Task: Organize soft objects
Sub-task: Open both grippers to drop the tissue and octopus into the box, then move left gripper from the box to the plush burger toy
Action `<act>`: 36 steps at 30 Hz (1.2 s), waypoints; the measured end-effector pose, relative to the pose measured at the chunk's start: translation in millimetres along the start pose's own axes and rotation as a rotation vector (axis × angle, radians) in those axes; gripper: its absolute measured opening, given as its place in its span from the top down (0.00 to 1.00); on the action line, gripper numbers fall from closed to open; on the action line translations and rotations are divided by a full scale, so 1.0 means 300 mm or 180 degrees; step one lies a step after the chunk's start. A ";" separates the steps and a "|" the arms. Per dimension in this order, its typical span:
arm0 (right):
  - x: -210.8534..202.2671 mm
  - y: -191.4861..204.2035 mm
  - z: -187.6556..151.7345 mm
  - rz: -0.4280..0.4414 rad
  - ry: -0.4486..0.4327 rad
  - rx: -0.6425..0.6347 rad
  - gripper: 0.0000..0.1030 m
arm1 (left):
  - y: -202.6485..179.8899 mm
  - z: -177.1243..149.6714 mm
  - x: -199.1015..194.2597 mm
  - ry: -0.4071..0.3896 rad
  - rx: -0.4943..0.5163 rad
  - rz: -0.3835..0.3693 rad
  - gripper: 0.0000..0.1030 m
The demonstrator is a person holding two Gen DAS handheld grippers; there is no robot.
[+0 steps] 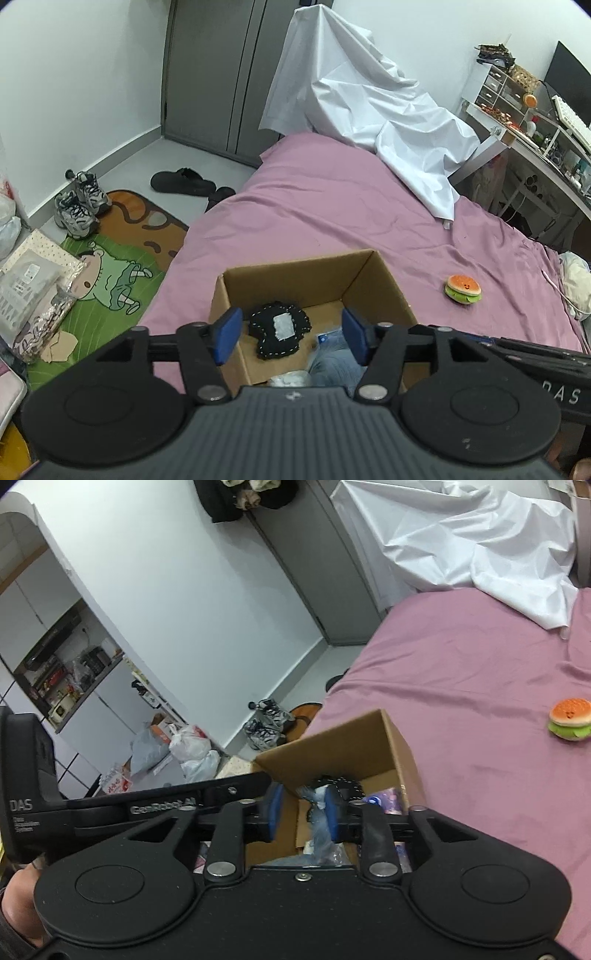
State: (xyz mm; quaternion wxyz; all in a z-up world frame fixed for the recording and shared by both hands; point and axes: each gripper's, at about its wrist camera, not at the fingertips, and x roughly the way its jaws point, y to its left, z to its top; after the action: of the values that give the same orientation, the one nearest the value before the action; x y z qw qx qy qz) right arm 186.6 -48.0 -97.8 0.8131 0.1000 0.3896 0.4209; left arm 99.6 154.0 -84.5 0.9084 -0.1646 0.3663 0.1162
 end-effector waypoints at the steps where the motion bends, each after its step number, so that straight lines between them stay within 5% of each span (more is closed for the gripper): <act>1: -0.011 -0.004 -0.001 -0.0011 -0.0031 0.0011 0.60 | -0.009 0.000 -0.004 -0.0015 0.0025 -0.0007 0.38; 12: -0.168 -0.062 -0.006 -0.0328 -0.0310 -0.0051 0.14 | -0.128 0.002 -0.055 -0.0189 0.0097 -0.0038 0.19; 36: -0.366 -0.302 0.013 -0.0652 -0.0703 0.0222 0.00 | -0.378 -0.007 -0.035 -0.0043 0.0394 -0.0227 0.13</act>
State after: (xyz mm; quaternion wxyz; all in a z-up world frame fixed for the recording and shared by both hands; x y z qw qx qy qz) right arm 206.7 -187.9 -79.4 0.8857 0.1336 0.3203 0.3084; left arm 128.5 48.1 -54.1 0.9229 -0.1202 0.3605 0.0621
